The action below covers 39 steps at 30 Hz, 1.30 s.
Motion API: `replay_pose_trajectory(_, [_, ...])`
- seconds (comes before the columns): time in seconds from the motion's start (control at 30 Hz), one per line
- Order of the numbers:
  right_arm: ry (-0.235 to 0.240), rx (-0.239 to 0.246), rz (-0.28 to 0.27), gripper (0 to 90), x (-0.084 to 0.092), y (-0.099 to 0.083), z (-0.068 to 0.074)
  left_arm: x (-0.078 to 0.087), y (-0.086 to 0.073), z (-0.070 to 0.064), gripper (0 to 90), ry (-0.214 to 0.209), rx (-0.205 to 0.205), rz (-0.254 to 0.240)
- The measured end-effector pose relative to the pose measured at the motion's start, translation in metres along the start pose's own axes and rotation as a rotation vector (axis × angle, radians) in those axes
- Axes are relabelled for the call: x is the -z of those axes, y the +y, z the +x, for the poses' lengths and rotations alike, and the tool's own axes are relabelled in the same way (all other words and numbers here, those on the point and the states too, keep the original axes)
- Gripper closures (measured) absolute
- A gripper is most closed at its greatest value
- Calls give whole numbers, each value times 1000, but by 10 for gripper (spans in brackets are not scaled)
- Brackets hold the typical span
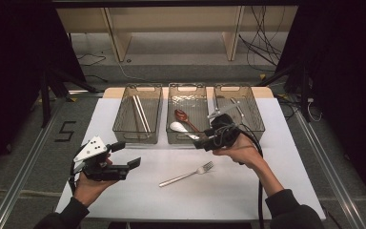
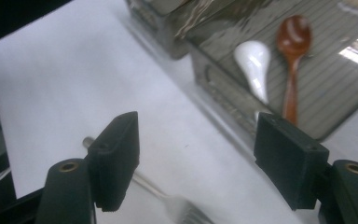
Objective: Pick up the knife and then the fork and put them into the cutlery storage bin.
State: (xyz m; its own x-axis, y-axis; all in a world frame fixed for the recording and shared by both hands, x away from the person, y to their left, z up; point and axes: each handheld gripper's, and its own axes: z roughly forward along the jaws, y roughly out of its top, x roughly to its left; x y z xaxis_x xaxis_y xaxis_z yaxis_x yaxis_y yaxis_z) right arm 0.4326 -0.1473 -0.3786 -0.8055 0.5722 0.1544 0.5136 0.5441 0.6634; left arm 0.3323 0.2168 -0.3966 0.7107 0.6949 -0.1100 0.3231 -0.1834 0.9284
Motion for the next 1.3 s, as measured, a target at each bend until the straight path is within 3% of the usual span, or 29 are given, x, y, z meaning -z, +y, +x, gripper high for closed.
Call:
replay_pose_trajectory(0.3, [24, 87, 82, 311, -28, -5, 19, 1, 0, 0, 156, -2, -2, -3])
replay_pose_trajectory(0.6, [47, 128, 131, 310, -44, -11, 32, 0, 0, 0, 156, -2, -3, -6])
replay_pose_trajectory(0.87, [40, 176, 165, 312, -53, -14, 39, 1, 0, 0, 156, -3, -5, -7])
replay_pose_trajectory(1.3, [48, 224, 289, 360, -76, -25, 43, 0, 0, 0, 156, -3, -5, -5])
